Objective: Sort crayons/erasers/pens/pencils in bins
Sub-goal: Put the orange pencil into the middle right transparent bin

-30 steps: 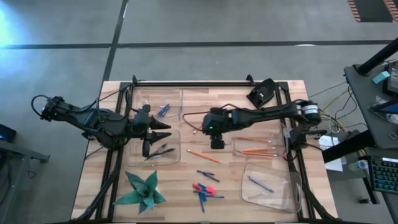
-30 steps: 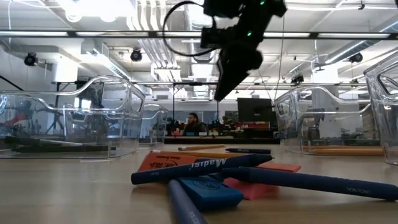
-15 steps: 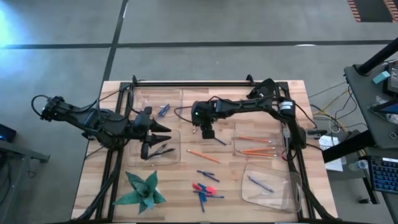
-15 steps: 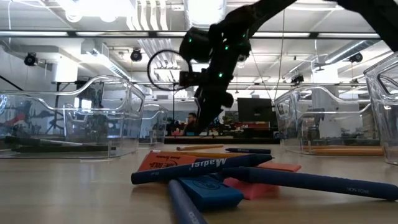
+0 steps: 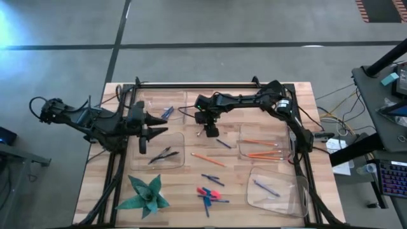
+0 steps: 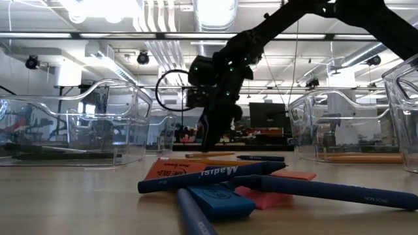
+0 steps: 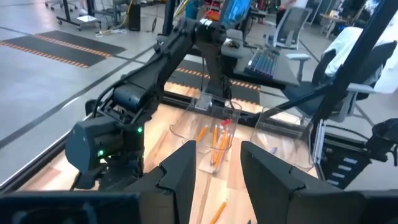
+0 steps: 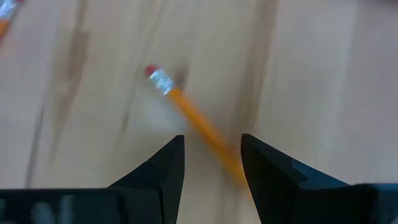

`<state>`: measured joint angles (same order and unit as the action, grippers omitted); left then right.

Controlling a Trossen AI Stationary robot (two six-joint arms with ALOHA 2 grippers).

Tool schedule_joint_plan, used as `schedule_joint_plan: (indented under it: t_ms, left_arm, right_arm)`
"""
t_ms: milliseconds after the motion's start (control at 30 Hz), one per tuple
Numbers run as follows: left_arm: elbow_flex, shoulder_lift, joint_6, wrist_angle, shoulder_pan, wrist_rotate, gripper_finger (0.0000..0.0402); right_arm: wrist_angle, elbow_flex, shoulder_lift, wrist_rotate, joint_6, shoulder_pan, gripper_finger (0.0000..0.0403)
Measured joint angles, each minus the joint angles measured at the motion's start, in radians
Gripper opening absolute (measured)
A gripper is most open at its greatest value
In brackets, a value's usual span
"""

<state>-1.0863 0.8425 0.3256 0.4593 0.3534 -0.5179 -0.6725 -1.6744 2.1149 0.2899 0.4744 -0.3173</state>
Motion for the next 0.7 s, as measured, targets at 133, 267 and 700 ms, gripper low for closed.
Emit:
schedule_joint_plan:
  t_ms: [133,267,700]
  left_arm:
    - [0.000,-0.019,-0.001,0.000,0.000,-0.001,0.0114]
    - [0.000,-0.027,-0.001,0.001,0.000,-0.008,0.0114]
    - [0.005,-0.011,-0.026,0.008,0.000,-0.008,0.0114]
  right_arm:
    - [-0.003,0.001,0.020,0.017,0.000,-0.007,0.0147]
    - [0.002,0.000,0.036,-0.027,-0.018,-0.009,0.0135]
    - [-0.020,0.001,0.043,-0.058,-0.164,-0.010,0.0017]
